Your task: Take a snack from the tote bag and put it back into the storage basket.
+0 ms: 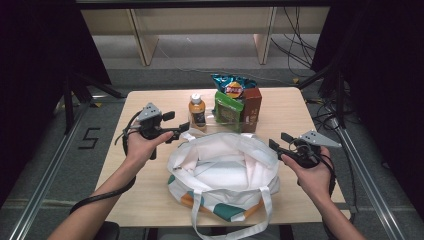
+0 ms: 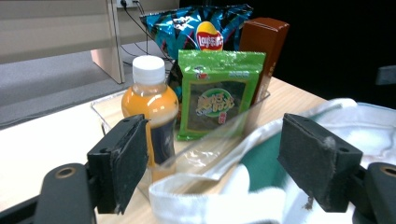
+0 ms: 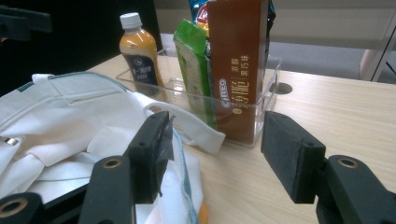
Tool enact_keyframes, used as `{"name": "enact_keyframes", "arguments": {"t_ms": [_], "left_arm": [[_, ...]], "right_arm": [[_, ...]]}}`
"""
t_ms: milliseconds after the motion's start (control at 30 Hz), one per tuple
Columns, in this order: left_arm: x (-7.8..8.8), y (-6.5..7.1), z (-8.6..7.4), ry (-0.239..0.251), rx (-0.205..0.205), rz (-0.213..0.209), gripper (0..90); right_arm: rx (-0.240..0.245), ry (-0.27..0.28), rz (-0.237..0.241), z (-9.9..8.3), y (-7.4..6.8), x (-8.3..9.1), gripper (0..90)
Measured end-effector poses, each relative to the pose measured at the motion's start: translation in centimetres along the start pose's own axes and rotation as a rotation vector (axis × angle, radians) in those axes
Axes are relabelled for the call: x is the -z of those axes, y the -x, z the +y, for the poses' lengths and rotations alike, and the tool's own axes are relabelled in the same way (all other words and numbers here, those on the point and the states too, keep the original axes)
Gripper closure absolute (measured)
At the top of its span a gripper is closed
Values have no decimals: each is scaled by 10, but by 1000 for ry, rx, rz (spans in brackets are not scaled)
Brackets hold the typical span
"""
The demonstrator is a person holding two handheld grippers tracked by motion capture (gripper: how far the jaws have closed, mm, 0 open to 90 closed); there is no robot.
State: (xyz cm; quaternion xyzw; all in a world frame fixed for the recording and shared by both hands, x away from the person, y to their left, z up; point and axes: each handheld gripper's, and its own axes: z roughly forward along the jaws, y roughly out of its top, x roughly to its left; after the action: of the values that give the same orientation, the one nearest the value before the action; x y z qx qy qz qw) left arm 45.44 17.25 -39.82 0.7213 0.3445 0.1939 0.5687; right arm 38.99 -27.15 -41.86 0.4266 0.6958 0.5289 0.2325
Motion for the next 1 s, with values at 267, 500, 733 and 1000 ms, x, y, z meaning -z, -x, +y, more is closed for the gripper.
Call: {"name": "enact_keyframes", "arguments": {"t_ms": [267, 500, 733, 1000], "left_arm": [[22, 9, -17, 5, 13, 0, 227], [37, 18, -30, 13, 16, -6, 228], [50, 28, -46, 7, 16, -25, 227], [59, 36, -63, 21, 43, -28, 227]], "right_arm": [[-23, -6, -4, 0, -2, 1, 430], [1, 10, 0, 0, -1, -1, 429], [-5, 4, 1, 0, -2, -1, 427], [-13, -6, -6, 0, -2, 0, 427]]}}
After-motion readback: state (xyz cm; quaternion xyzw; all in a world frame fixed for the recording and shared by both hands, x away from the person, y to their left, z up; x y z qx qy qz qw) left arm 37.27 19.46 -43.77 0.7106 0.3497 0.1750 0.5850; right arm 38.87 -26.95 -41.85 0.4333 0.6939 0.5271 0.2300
